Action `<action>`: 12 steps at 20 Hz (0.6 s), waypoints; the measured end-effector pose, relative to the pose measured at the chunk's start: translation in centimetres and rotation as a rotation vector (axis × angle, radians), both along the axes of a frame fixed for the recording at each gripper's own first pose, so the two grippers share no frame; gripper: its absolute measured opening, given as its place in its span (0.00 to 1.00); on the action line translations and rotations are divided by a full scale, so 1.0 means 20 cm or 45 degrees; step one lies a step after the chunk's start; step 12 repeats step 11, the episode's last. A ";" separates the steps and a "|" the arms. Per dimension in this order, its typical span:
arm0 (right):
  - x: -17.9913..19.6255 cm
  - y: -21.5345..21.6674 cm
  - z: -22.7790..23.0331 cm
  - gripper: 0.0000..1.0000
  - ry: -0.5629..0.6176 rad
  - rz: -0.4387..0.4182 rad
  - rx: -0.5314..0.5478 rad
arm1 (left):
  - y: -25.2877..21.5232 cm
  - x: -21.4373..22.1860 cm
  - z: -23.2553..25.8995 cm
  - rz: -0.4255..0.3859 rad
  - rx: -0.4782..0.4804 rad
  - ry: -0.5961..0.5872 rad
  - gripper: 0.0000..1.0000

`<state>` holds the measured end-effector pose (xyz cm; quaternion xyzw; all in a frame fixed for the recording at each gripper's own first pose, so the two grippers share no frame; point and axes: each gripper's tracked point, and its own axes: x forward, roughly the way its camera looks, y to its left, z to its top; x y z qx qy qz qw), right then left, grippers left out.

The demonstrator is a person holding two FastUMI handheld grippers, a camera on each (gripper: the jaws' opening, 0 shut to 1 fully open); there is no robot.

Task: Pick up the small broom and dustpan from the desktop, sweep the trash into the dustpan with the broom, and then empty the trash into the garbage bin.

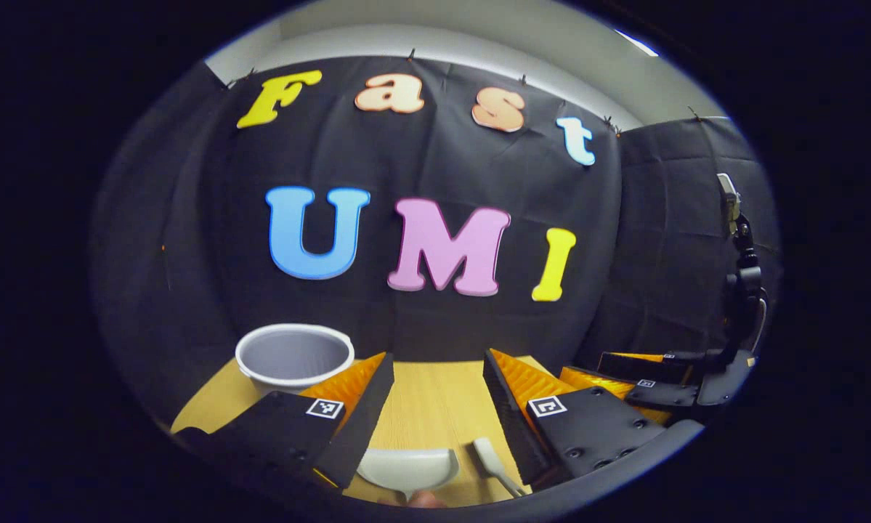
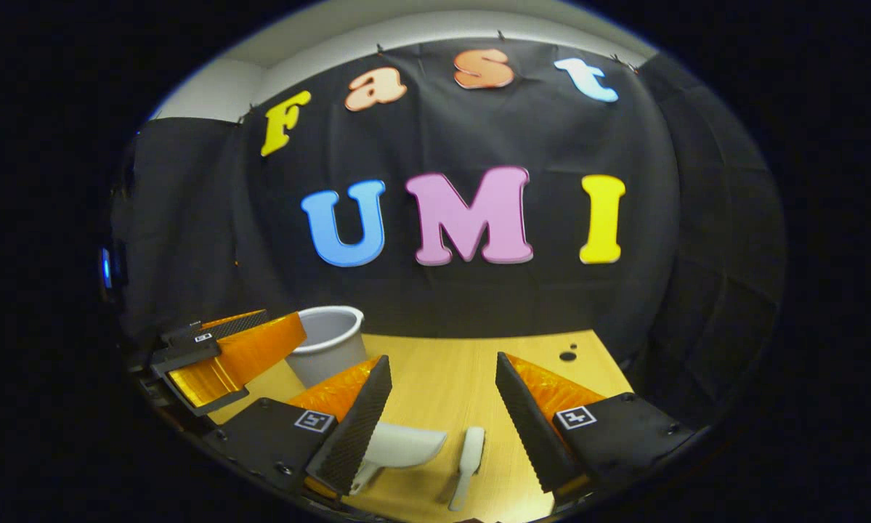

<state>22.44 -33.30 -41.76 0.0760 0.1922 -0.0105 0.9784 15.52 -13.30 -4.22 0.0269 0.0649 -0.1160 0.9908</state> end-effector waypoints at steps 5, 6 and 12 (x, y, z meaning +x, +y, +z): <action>0.04 0.00 0.04 0.94 -0.149 -0.017 0.011 | -0.03 -0.09 -0.06 -0.023 0.052 -0.113 0.74; 0.04 0.00 0.05 0.94 -0.182 -0.025 0.006 | -0.01 -0.10 -0.06 -0.006 0.040 -0.116 0.74; 0.08 0.05 0.08 0.94 -0.234 -0.012 0.013 | 0.11 -0.15 -0.03 0.063 -0.005 -0.121 0.74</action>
